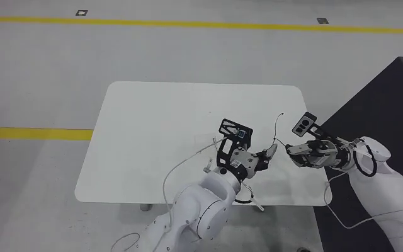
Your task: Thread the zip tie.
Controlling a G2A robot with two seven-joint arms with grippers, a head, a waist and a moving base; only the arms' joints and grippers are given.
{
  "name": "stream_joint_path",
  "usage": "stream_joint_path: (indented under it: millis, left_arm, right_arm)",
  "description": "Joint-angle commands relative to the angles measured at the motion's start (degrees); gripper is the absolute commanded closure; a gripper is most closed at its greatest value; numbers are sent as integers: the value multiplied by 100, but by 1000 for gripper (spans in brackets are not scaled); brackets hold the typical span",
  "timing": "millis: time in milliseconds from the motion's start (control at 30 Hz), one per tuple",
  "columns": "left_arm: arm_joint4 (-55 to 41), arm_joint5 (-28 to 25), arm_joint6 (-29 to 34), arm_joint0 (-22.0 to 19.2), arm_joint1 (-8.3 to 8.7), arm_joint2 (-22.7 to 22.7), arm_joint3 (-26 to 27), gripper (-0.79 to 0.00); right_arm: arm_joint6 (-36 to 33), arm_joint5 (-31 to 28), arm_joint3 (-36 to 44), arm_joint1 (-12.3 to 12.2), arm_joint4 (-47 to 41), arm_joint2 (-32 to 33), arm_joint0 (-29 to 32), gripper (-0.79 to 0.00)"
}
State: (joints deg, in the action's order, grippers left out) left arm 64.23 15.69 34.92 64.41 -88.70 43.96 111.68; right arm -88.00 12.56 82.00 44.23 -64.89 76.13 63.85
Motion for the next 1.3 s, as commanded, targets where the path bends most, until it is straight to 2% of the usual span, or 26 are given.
stream_joint_path:
  millis: [0, 100, 167, 233, 300, 533, 567, 733, 833, 1033, 1167, 1267]
  left_arm:
    - [35, -55, 48, 10, -6, -39, 7, -468]
    - [-25, -163, 74, 30, -19, -94, 17, -468]
    - [-156, -283, 82, 34, -27, -91, 7, -394]
    - [-214, -299, 26, 48, -37, -75, 24, -385]
    - [-251, -344, -32, 57, -43, -55, 11, -320]
    - [-184, -306, -100, 50, -69, -18, -55, -286]
    - [-190, -317, -115, 48, -75, -24, -51, -262]
    - [-211, -358, -140, 47, -102, -82, -52, -256]
    - [-295, -372, -131, 46, -119, -76, -28, -206]
    - [-309, -328, -202, 32, -149, -58, -45, -166]
    - [-317, -291, -215, 26, -168, -44, -68, -89]
    - [-301, -280, -211, 20, -181, -50, -79, -65]
  right_arm:
    - [0, 0, 0, 0, 0, 0, 0, 0]
    - [0, 0, 0, 0, 0, 0, 0, 0]
    - [0, 0, 0, 0, 0, 0, 0, 0]
    - [0, 0, 0, 0, 0, 0, 0, 0]
    - [0, 0, 0, 0, 0, 0, 0, 0]
    - [0, 0, 0, 0, 0, 0, 0, 0]
    - [0, 0, 0, 0, 0, 0, 0, 0]
    - [0, 0, 0, 0, 0, 0, 0, 0]
    - [0, 0, 0, 0, 0, 0, 0, 0]
    - [0, 0, 0, 0, 0, 0, 0, 0]
    - [0, 0, 0, 0, 0, 0, 0, 0]
    - [0, 0, 0, 0, 0, 0, 0, 0]
